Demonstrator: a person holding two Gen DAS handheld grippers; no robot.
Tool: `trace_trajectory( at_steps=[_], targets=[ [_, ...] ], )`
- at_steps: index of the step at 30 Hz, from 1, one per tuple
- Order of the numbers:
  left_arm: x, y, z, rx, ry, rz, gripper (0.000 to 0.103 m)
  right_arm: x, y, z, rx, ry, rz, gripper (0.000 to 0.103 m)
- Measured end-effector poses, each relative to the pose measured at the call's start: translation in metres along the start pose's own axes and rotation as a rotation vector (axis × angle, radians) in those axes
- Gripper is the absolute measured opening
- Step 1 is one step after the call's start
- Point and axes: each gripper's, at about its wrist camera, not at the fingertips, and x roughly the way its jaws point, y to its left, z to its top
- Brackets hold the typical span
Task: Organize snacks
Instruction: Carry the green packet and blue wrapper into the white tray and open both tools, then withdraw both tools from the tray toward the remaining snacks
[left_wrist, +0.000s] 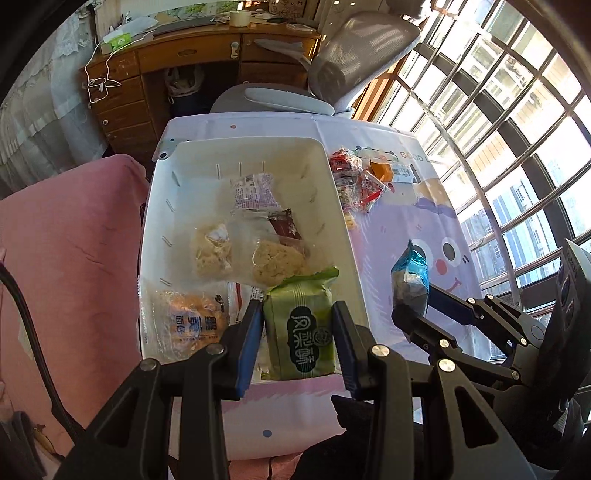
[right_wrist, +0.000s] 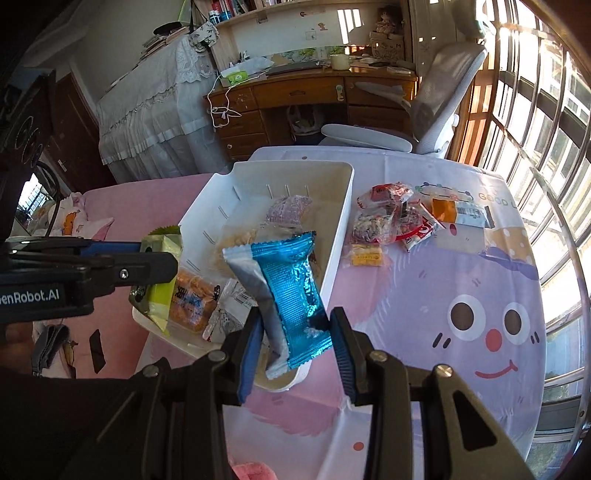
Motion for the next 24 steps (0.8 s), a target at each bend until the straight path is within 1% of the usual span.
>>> trace_trajectory(
  at_steps=[9, 10, 12, 14, 18, 20, 22, 24],
  targets=[
    [0.006, 0.030, 0.006, 0.003, 0.006, 0.005, 0.037, 0.004, 0.029, 0.005, 0.003, -0.052, 0.024, 0.037],
    [0.005, 0.033, 0.006, -0.003, 0.002, 0.008, 0.039, 0.004, 0.032, 0.006, 0.003, -0.053, 0.024, 0.037],
    [0.005, 0.038, 0.008, -0.009, -0.002, 0.008, 0.047, 0.006, 0.033, 0.006, 0.012, -0.046, 0.017, 0.037],
    [0.005, 0.041, 0.010, -0.008, -0.008, 0.007, 0.058, 0.008, 0.032, 0.005, 0.021, -0.032, 0.009, 0.038],
    [0.006, 0.044, 0.013, -0.010, -0.006, 0.006, 0.069, 0.008, 0.026, 0.001, 0.059, -0.013, -0.015, 0.039],
    [0.007, 0.046, 0.014, -0.017, -0.004, 0.011, 0.080, 0.007, 0.022, -0.002, 0.088, -0.007, -0.019, 0.039],
    [0.009, 0.047, 0.016, -0.032, -0.008, 0.018, 0.083, 0.006, 0.016, -0.005, 0.110, -0.002, -0.028, 0.040],
    [0.010, 0.049, 0.017, -0.045, -0.002, 0.018, 0.084, 0.005, 0.011, -0.009, 0.132, 0.002, -0.046, 0.041]
  ],
)
